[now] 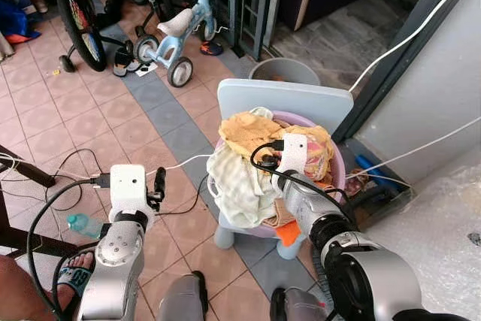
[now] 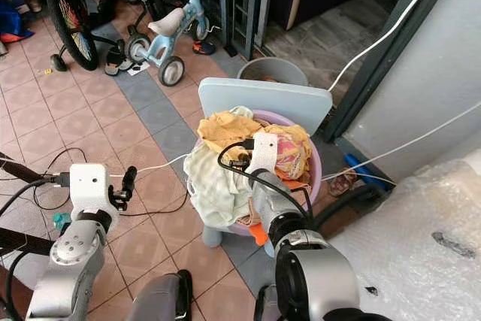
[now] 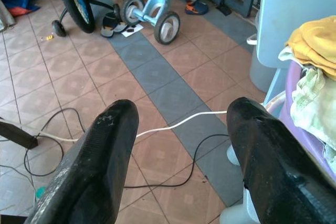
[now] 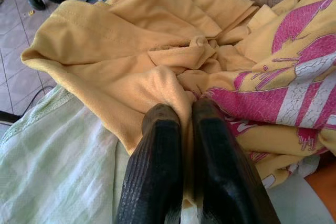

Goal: Clothes washing

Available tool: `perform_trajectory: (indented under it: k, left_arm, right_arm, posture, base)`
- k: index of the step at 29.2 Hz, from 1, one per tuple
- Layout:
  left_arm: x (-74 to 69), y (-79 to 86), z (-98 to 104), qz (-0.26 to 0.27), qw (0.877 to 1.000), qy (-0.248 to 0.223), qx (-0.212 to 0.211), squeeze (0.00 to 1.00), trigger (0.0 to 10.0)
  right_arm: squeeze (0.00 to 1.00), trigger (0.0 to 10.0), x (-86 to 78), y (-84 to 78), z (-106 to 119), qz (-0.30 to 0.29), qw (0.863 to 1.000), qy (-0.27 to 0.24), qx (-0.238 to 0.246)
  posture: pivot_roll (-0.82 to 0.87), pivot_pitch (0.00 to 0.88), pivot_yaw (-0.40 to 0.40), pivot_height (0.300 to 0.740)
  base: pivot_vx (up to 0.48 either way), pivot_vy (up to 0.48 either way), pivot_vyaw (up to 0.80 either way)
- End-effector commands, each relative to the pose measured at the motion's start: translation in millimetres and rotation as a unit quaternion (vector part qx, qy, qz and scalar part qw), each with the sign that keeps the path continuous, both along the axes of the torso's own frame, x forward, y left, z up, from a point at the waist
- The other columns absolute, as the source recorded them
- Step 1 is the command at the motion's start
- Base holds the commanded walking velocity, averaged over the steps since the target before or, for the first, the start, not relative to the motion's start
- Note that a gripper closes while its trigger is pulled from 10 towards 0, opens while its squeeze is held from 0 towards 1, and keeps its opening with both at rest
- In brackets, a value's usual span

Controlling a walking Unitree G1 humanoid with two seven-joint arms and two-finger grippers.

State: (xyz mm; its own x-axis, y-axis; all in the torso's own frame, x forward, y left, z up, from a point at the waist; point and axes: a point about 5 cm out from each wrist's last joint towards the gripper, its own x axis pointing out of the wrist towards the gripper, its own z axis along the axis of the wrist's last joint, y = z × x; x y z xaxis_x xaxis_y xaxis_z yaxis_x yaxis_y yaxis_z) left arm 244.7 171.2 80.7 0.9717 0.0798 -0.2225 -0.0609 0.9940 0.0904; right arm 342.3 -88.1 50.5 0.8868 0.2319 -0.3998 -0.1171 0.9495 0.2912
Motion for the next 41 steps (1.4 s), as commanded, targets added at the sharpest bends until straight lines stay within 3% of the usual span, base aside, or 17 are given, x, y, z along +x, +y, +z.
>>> perform_trajectory:
  k: [1,4,7,8,9,10,15,17,24,31,32,41]
  left_arm:
    - [0.2,2.0,-3.4,0.006,1.0,0.004,0.003,0.0,10.0]
    - [9.0,-0.5,-1.5,0.0,1.0,-0.002,0.001,0.0,10.0]
    - [15.5,-4.6,2.2,-0.008,1.0,-0.019,-0.008,0.0,10.0]
    - [20.4,-9.0,4.8,-0.01,1.0,-0.025,-0.014,0.0,10.0]
    - [20.4,-9.0,4.8,-0.01,1.0,-0.025,-0.014,0.0,10.0]
    - [24.8,-13.6,4.8,-0.014,0.999,-0.026,-0.017,0.0,10.0]
    - [28.8,-20.0,1.6,-0.019,0.999,-0.026,-0.025,0.0,10.0]
    - [30.2,-24.1,1.1,-0.026,0.999,-0.032,-0.03,0.0,10.0]
    - [31.6,-32.8,-2.1,-0.044,0.998,-0.034,-0.036,0.0,10.0]
    - [38.2,-38.3,0.9,-0.058,0.997,-0.046,-0.03,0.0,10.0]
    - [38.4,-37.6,0.5,-0.057,0.997,-0.047,-0.03,0.0,10.0]
    - [35.3,-36.6,-3.9,-0.053,0.997,-0.043,-0.025,0.0,10.0]
  right_arm:
    - [0.0,0.0,8.0,2.0,14.8,-0.001,0.999,-0.035,0.024]
    - [0.0,0.0,16.8,-6.2,35.1,-0.014,0.994,-0.087,0.063]
    - [0.0,0.0,20.0,-13.1,52.2,-0.016,0.988,-0.136,0.076]
    - [0.0,0.0,18.9,-21.0,66.0,-0.019,0.981,-0.18,0.074]
    - [0.0,0.0,18.9,-21.0,66.0,-0.019,0.981,-0.18,0.074]
    - [0.0,0.0,12.9,-31.1,78.6,-0.021,0.972,-0.224,0.066]
    - [0.0,0.0,-9.1,-49.7,88.4,-0.024,0.961,-0.274,0.033]
    - [0.0,0.0,-34.5,-60.5,96.6,-0.022,0.953,-0.302,0.012]
    - [0.0,0.0,-58.7,-57.8,107.9,-0.003,0.943,-0.329,-0.044]
    - [0.0,0.0,-57.6,-41.4,136.3,0.028,0.927,-0.369,-0.061]
    - [0.0,9.8,-57.5,-41.3,134.0,0.029,0.929,-0.363,-0.065]
    - [0.0,10.0,-55.5,-42.3,127.5,0.026,0.937,-0.339,-0.075]
  posture:
    - [0.15,0.083,-0.017,0.74]
    - [0.13,0.062,-0.002,0.74]
    - [0.09,0.047,0.019,0.74]
    - [0.07,0.044,0.026,0.74]
    - [0.07,0.044,0.026,0.74]
    - [0.06,0.039,0.027,0.74]
    - [0.03,0.027,0.036,0.74]
    - [0.01,0.023,0.044,0.74]
    - [-0.04,0.025,0.073,0.74]
    - [-0.04,0.029,0.075,0.74]
    - [-0.04,0.03,0.072,0.74]
    - [-0.03,0.034,0.07,0.74]
  base:
    - [0.0,0.0,0.0]
    - [0.0,0.0,0.0]
    - [0.0,0.0,0.0]
    - [0.0,0.0,0.0]
    - [0.0,0.0,0.0]
    - [0.0,0.0,0.0]
    - [0.0,0.0,0.0]
    - [0.0,0.0,0.0]
    - [0.0,0.0,0.0]
    - [0.0,0.0,0.0]
    - [-0.24,0.0,0.0]
    - [-0.082,0.0,0.0]
